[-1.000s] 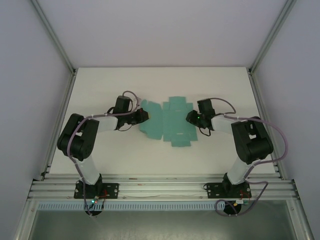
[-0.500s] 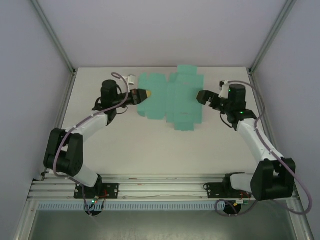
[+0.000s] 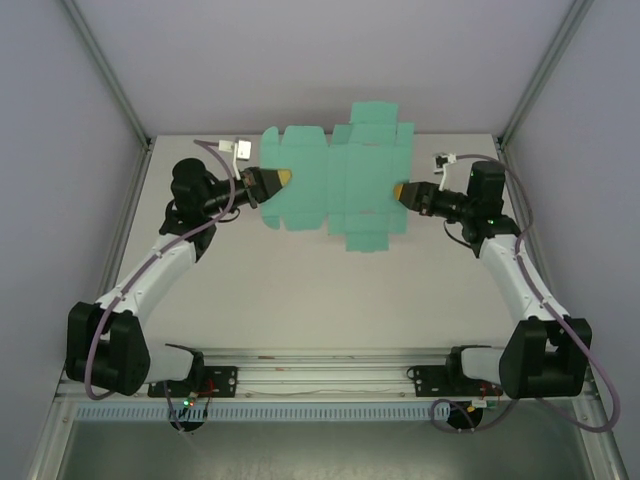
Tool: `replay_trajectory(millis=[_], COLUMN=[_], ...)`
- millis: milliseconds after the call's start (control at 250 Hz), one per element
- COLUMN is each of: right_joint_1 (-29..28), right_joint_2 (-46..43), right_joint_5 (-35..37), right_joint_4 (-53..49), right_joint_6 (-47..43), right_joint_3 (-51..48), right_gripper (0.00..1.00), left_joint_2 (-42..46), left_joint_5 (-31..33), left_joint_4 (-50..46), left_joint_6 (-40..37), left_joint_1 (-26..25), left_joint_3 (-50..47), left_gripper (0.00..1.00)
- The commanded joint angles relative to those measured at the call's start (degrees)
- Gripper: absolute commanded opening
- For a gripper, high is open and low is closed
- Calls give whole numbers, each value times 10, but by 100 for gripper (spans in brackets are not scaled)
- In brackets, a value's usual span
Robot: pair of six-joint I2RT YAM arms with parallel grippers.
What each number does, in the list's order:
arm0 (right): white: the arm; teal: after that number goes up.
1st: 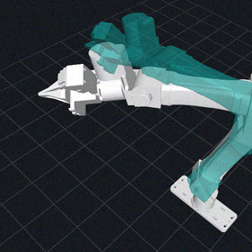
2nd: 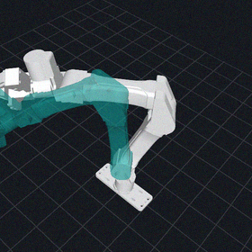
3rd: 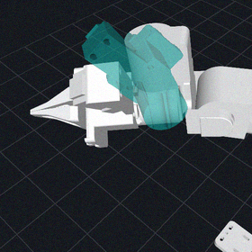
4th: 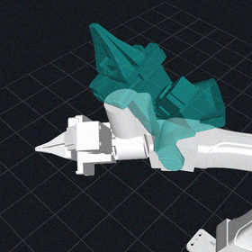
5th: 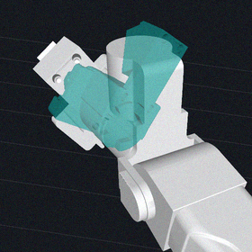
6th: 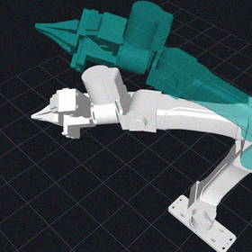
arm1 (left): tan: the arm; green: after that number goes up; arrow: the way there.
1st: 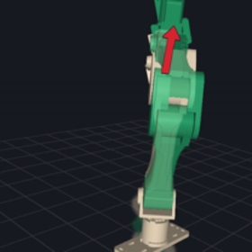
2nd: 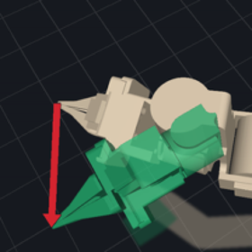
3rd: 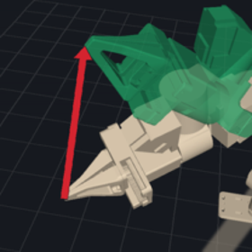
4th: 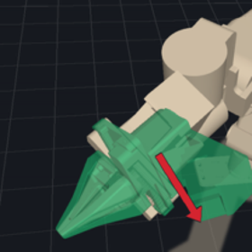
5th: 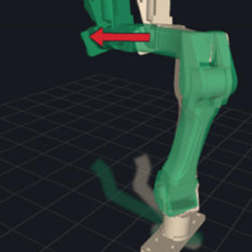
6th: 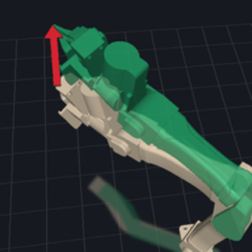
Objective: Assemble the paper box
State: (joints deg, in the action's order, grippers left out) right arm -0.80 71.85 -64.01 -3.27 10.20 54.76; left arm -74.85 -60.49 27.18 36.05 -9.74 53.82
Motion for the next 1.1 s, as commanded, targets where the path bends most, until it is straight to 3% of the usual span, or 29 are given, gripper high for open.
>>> replay_trajectory(millis=[0,88,144,176,228,240,380,520,608,696,915,1095], right_joint_1=[1,1,1,1,0,-1,-27,-67,-93,-133,-241,-284], right_joint_2=[0,-2,-4,-4,-1,0,33,103,142,166,201,206], right_joint_5=[-64,-87,-80,-72,-58,-52,80,166,252,367,585,615], right_joint_4=[26,42,44,33,-4,-17,-190,-266,-276,-266,-164,-52], right_joint_6=[-6,-5,-6,-17,-50,-60,-175,-241,-272,-300,-378,-457], right_joint_3=[7,-1,-3,-1,4,6,34,54,71,86,94,55], right_gripper=[21,0,0,0,0,0,0,0,0,0,1,0], left_joint_2=[14,13,13,14,19,20,33,27,8,-24,-134,-215], left_joint_5=[17,20,39,63,122,139,358,419,386,309,187,121], left_joint_4=[1,7,-15,-53,-126,-145,-306,-356,-348,-316,-278,-229], left_joint_6=[-11,-6,-17,-35,-70,-77,-123,-132,-130,-122,-111,-62], left_joint_1=[2,2,2,3,3,3,2,3,2,1,-33,-50], left_joint_3=[-9,-13,-11,-7,-1,0,-5,-20,-20,-13,64,131], left_gripper=[0,0,0,25,94,99,100,100,100,100,100,100])
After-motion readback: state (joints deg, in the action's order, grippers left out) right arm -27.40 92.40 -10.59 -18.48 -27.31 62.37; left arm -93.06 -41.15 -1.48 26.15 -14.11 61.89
